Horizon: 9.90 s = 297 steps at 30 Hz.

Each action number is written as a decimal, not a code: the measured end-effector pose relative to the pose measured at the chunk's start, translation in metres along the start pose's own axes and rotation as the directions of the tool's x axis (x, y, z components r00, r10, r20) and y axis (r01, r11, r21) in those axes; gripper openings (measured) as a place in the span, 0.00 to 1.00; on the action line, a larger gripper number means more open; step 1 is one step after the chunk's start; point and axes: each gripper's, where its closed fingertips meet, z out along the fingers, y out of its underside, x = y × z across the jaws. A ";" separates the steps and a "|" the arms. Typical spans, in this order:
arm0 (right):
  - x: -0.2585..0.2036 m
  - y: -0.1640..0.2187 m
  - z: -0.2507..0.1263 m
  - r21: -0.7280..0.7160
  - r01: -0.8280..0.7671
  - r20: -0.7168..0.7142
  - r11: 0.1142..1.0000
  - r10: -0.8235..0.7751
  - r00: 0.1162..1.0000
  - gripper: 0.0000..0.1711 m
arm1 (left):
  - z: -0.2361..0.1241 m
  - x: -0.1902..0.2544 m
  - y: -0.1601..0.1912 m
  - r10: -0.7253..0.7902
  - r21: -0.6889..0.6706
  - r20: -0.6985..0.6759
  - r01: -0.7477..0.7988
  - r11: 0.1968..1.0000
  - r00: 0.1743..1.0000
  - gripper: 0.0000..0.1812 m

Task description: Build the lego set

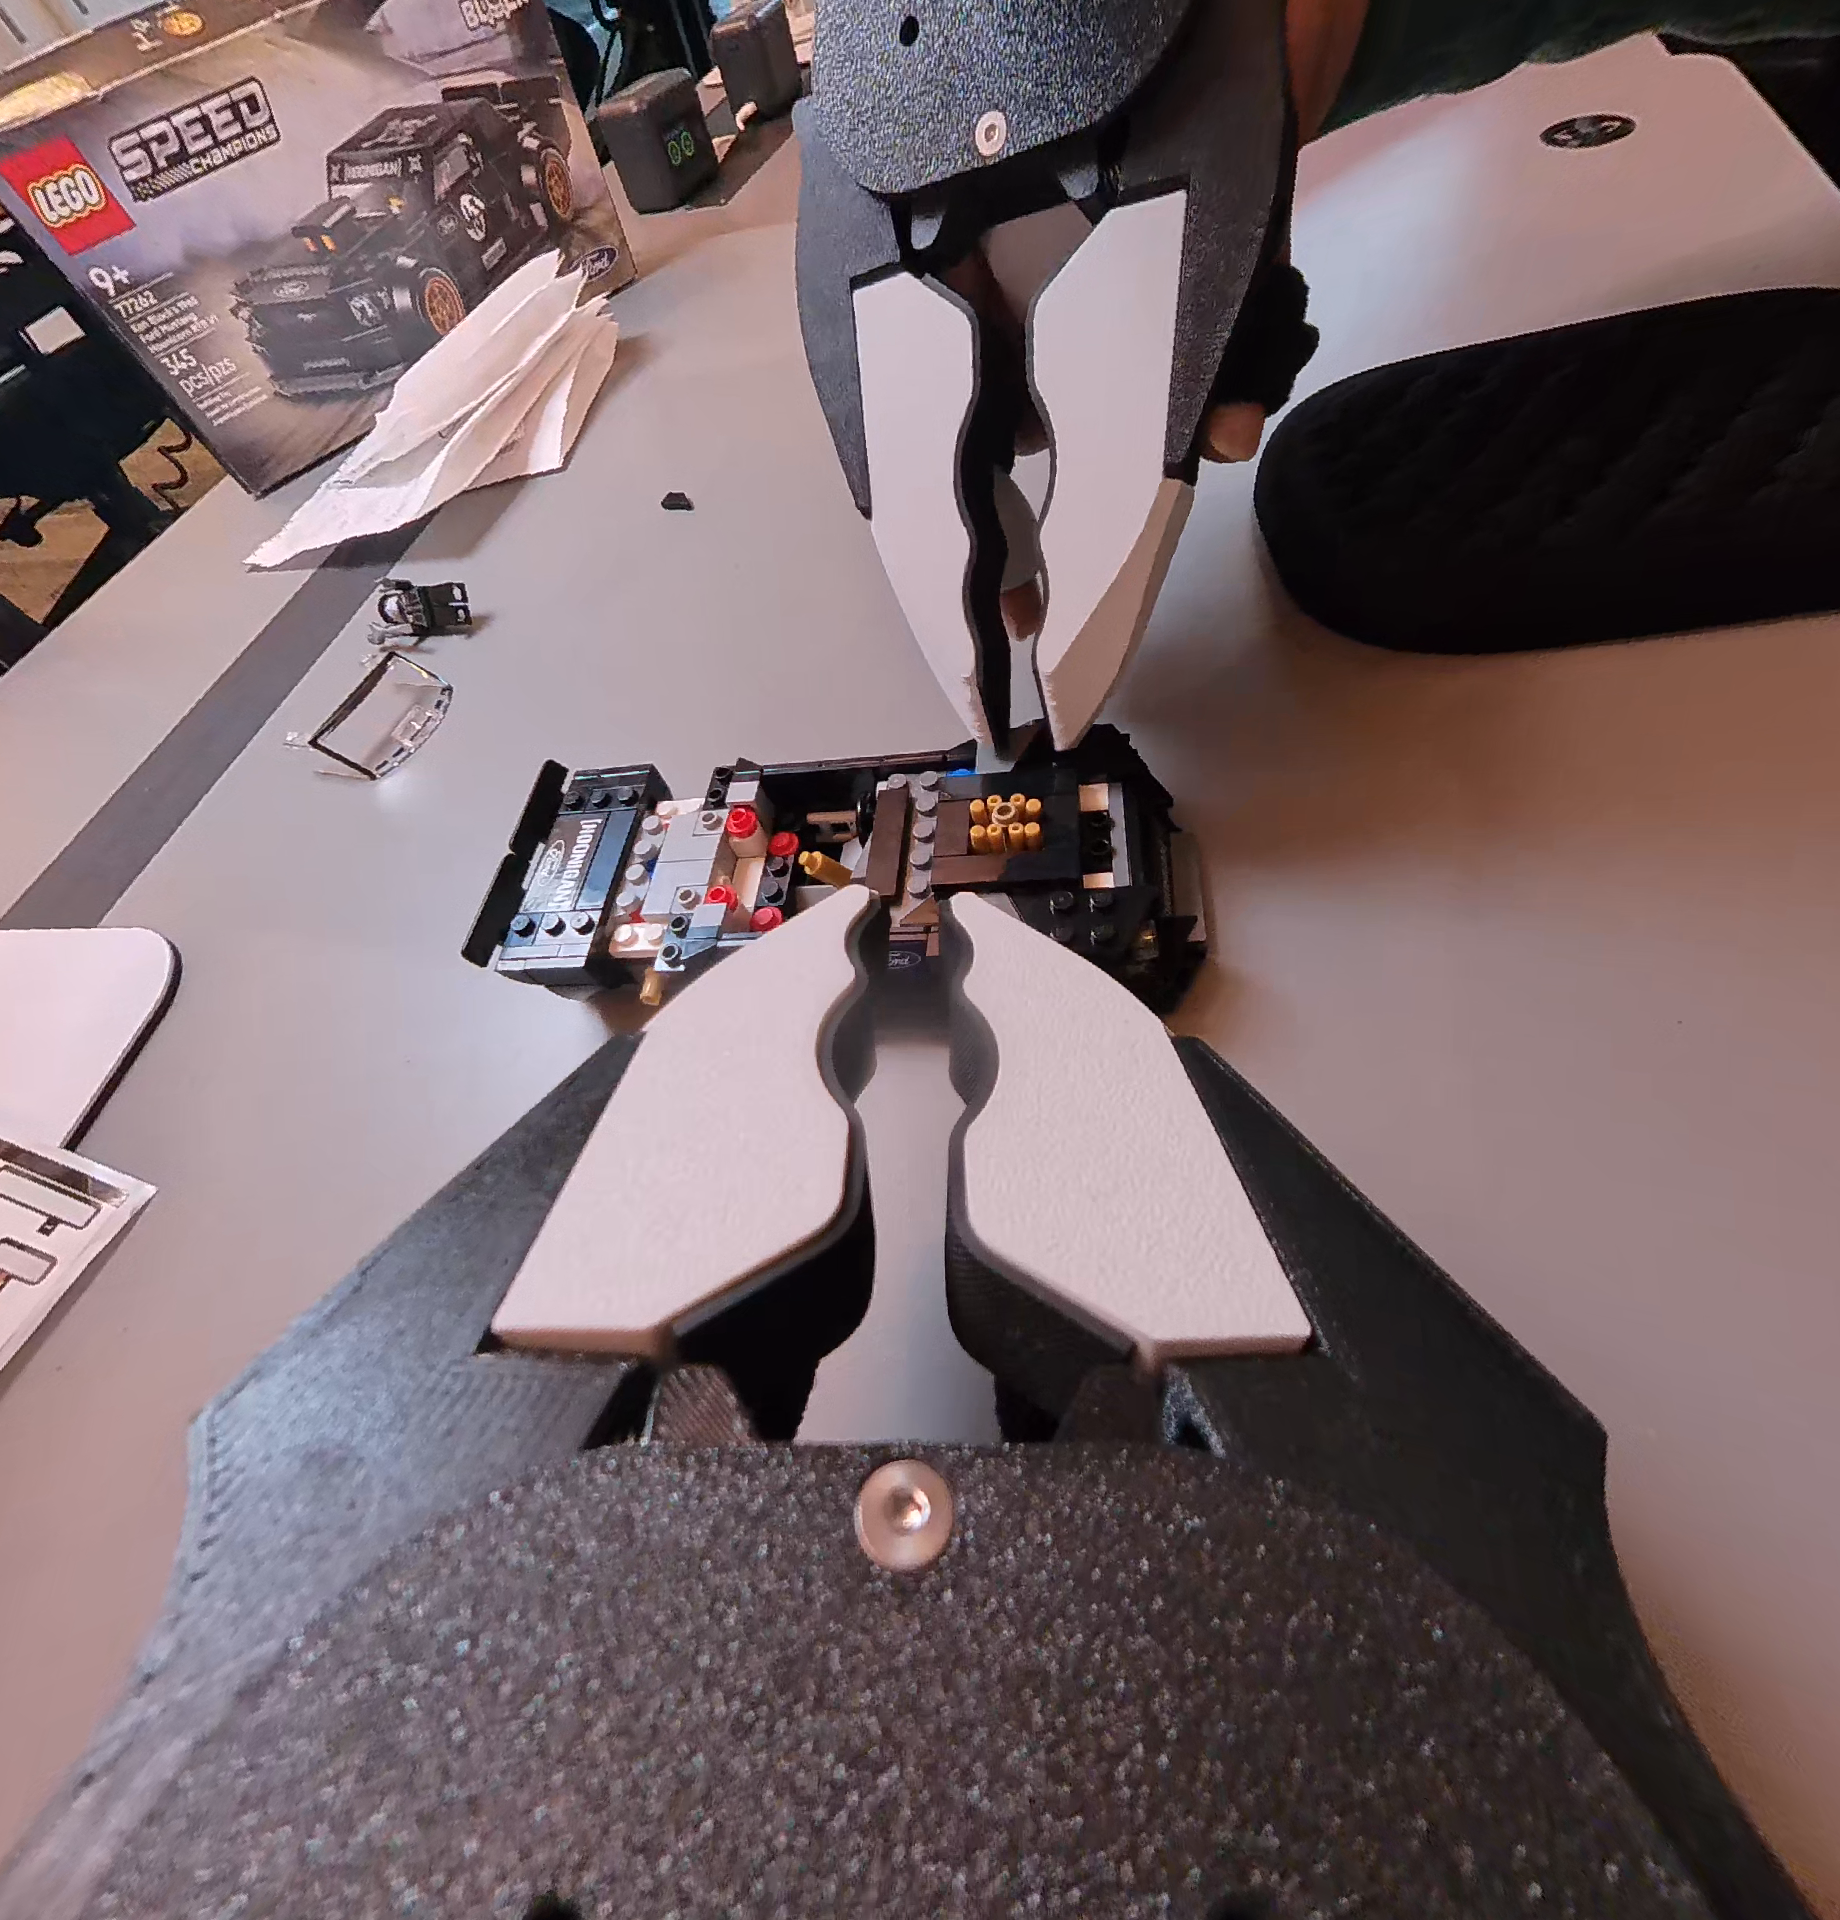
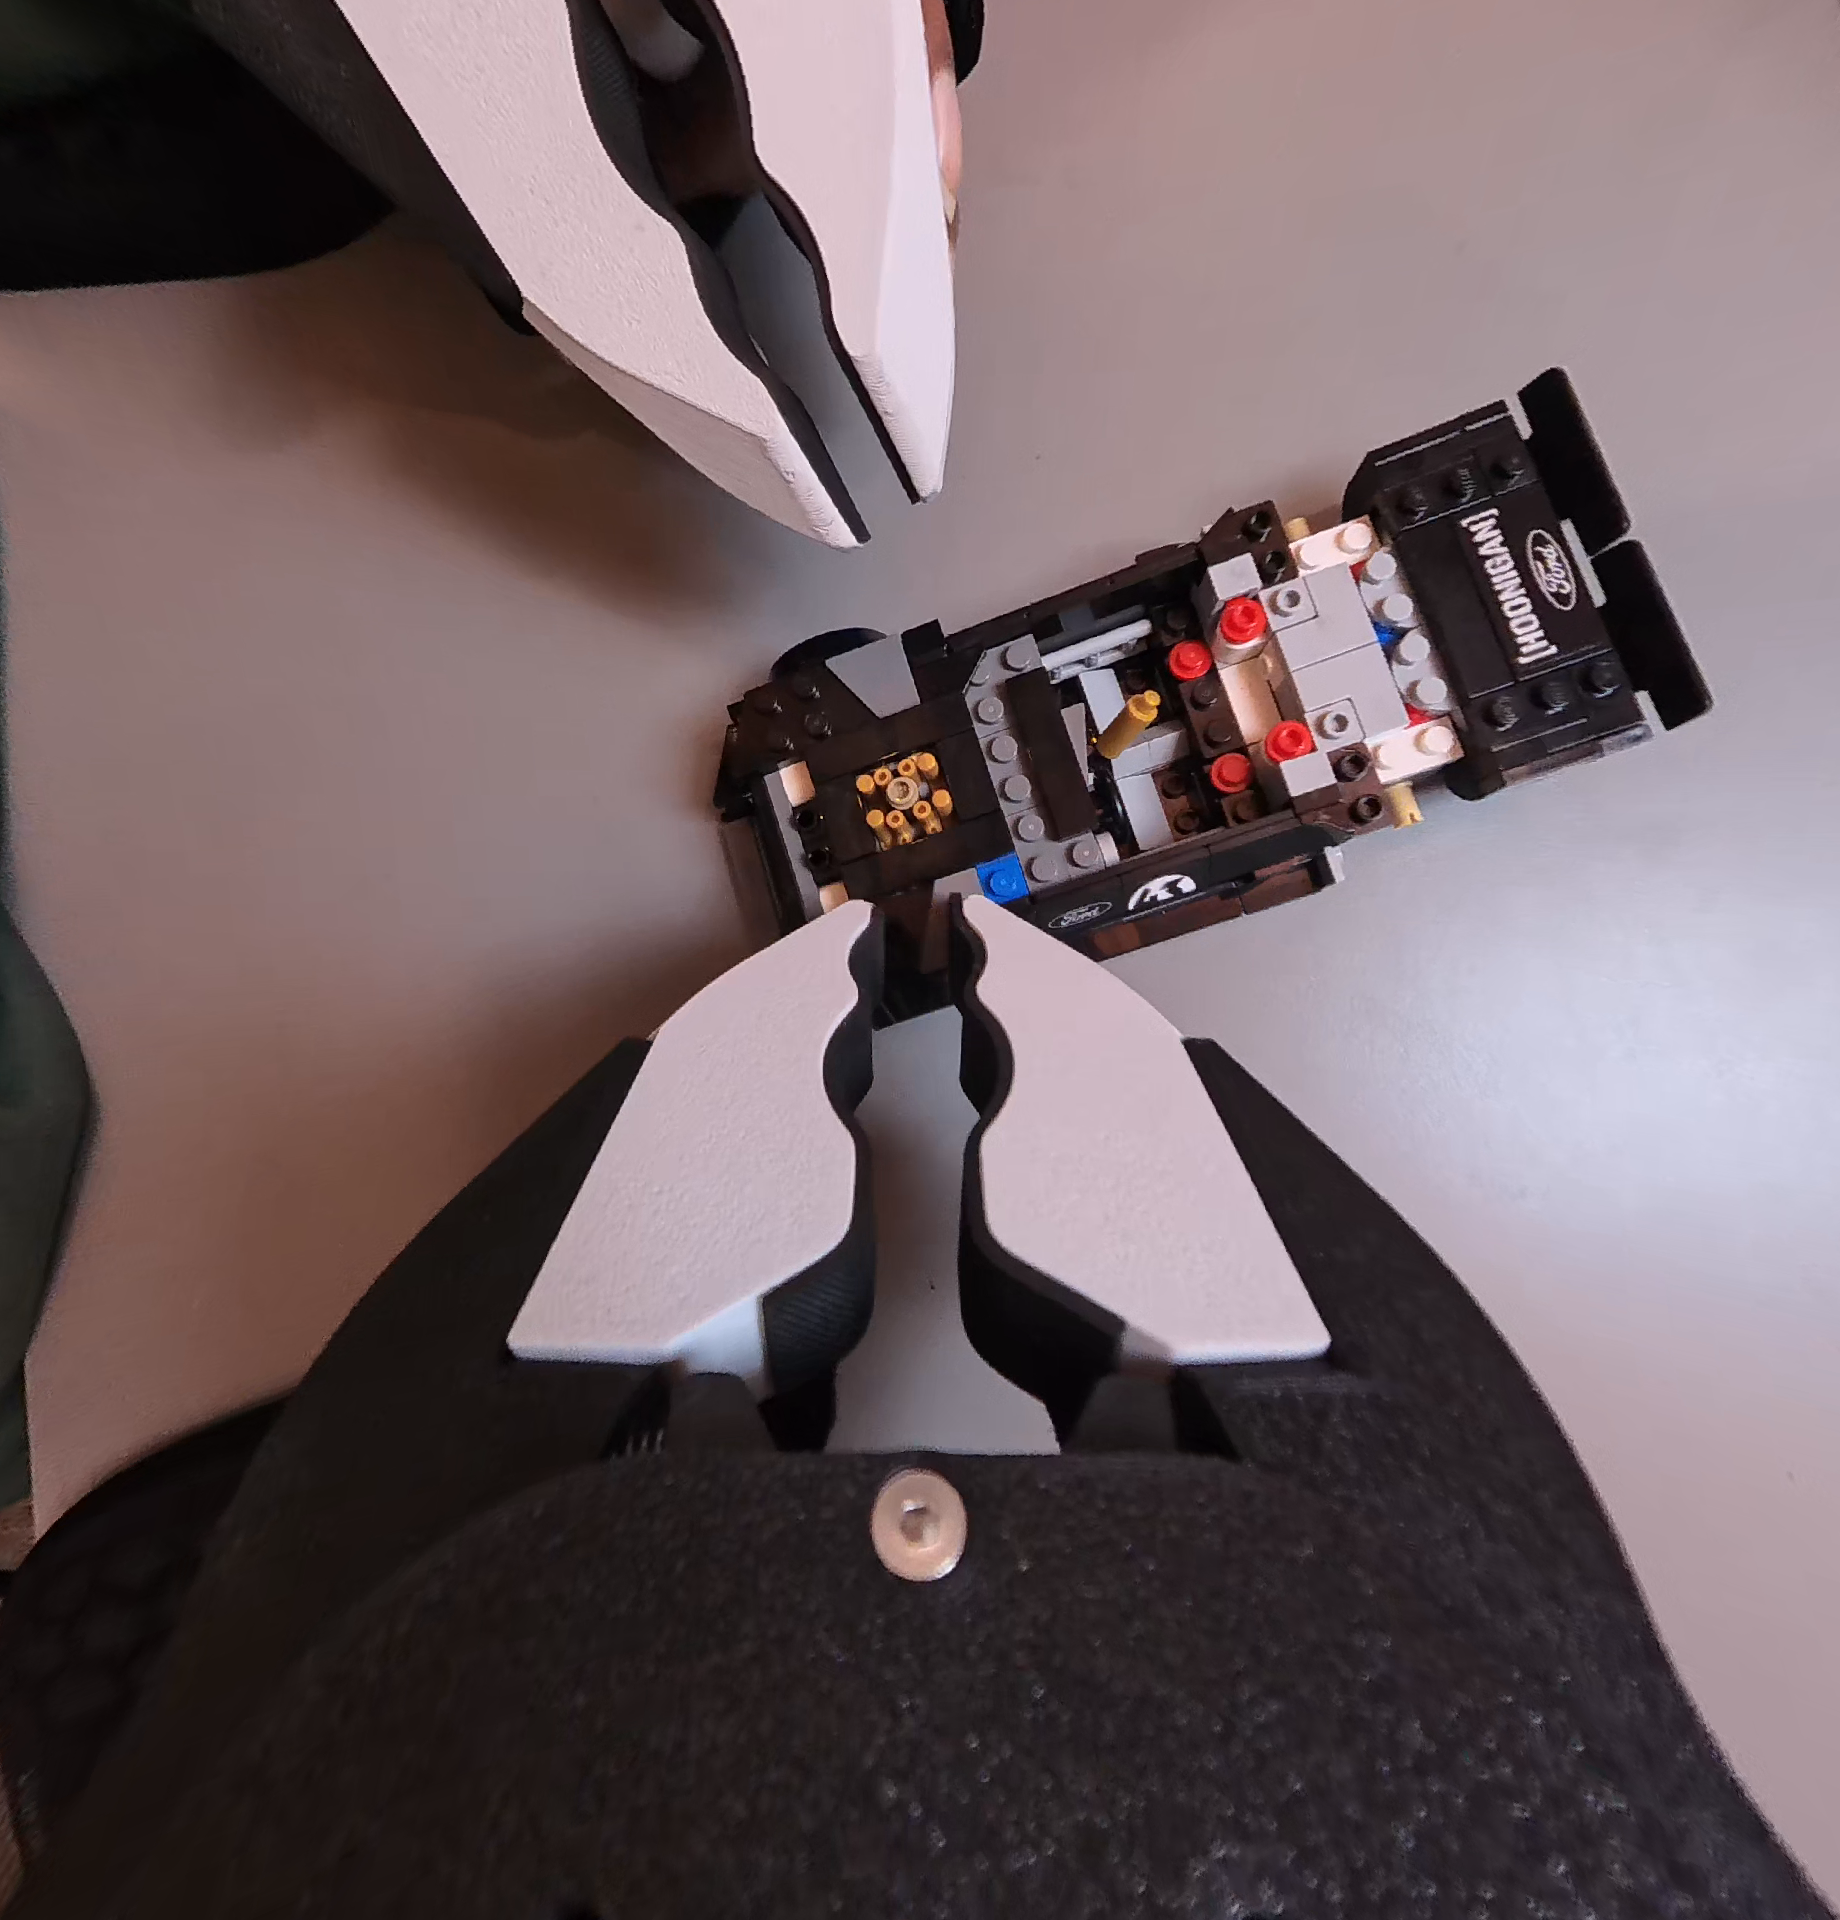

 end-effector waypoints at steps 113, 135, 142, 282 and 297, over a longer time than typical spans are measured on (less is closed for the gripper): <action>0.046 0.021 -0.095 0.527 -0.190 -0.558 0.828 0.507 0.657 0.16 | 0.006 -0.006 0.043 -0.212 -0.236 0.025 0.212 0.948 0.977 0.44; 0.209 0.108 -0.087 0.159 -0.483 -0.516 0.861 0.489 0.703 0.08 | 0.004 -0.005 0.045 -0.189 -0.238 0.004 0.184 0.954 0.982 0.43; 0.209 0.105 -0.084 0.101 -0.446 -0.452 0.889 0.440 0.776 0.02 | 0.003 -0.004 0.045 -0.188 -0.237 0.001 0.183 0.954 0.982 0.43; -0.087 -0.102 -0.090 0.600 -0.741 0.751 0.303 0.107 0.652 0.09 | -0.040 0.047 -0.106 0.189 0.390 0.137 -0.228 0.892 0.972 0.12; -0.095 -0.104 -0.088 0.513 -0.838 0.852 0.186 0.009 0.523 0.08 | -0.054 0.052 -0.122 0.265 0.421 0.238 -0.345 0.839 0.934 0.05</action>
